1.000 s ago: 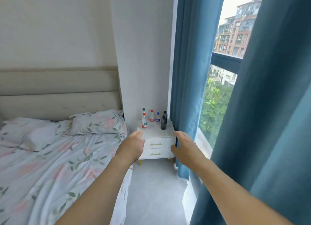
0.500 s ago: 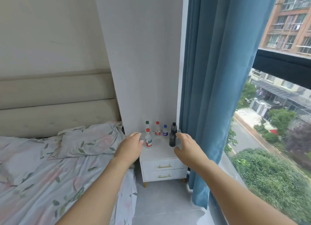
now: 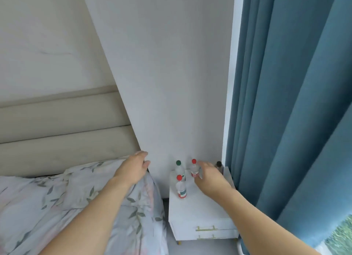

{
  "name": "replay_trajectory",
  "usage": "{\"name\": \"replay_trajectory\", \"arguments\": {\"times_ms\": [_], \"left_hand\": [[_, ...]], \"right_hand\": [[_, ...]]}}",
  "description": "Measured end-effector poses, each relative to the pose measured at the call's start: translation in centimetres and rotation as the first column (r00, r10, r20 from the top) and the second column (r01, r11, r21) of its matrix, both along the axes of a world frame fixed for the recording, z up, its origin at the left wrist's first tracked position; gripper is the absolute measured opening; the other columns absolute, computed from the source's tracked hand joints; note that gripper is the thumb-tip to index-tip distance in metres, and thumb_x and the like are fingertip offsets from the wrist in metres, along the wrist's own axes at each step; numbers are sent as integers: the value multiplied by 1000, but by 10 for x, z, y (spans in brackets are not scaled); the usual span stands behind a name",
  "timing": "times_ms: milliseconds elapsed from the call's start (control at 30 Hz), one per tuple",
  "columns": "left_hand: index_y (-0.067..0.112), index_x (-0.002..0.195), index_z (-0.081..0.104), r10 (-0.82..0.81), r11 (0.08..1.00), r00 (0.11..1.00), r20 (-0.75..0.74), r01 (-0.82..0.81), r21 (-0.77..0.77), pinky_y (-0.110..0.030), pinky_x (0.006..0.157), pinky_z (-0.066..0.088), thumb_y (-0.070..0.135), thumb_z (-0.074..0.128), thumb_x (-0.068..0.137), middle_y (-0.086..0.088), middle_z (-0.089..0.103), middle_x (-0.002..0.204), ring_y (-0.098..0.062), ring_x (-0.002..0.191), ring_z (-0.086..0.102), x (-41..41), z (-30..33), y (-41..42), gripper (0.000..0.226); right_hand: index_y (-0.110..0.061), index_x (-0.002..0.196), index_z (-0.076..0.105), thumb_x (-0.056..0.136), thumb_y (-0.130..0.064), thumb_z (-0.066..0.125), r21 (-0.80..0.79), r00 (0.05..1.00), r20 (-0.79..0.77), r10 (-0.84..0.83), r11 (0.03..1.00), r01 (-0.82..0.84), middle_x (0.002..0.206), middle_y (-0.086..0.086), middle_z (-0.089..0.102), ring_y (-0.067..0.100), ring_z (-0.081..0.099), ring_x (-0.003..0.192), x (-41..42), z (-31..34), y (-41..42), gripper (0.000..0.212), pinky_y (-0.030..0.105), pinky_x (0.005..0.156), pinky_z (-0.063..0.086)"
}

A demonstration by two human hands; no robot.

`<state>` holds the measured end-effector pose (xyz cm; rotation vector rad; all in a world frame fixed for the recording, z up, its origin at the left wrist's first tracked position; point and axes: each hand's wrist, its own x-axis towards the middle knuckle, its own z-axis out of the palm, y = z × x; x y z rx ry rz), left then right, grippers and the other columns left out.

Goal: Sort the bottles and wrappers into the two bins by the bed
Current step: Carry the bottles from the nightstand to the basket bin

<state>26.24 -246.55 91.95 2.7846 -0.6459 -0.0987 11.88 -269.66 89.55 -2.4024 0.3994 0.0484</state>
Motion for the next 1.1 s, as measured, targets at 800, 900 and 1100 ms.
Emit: {"name": "replay_trajectory", "arguments": {"times_ms": [800,900,1100], "left_hand": [[31,147,34,-327,903,792,-515,422,76,-31,110,34,40,56,94,14,36,152,-10,138,36,290,-327,-149,58],[34,144,37,-357,904,796,-489,425,32,-30,102,41,40,55,94,16,41,148,-11,130,45,293,-342,-150,53],[30,132,47,-358,924,830,-427,380,-35,-30,91,46,37,53,96,13,53,133,-14,114,55,294,-348,-146,37]], "right_hand": [[-18,132,38,94,-44,54,-41,816,-578,-4,999,-24,129,2,42,20,56,113,266,-275,5,49,28,97,48],[-19,131,40,94,-42,55,-73,819,-573,-40,997,-2,127,2,43,20,58,111,274,-290,7,46,27,95,49],[-20,129,42,95,-35,56,-132,853,-520,-47,991,-26,122,2,44,19,60,104,291,-296,2,40,25,91,51]]}}
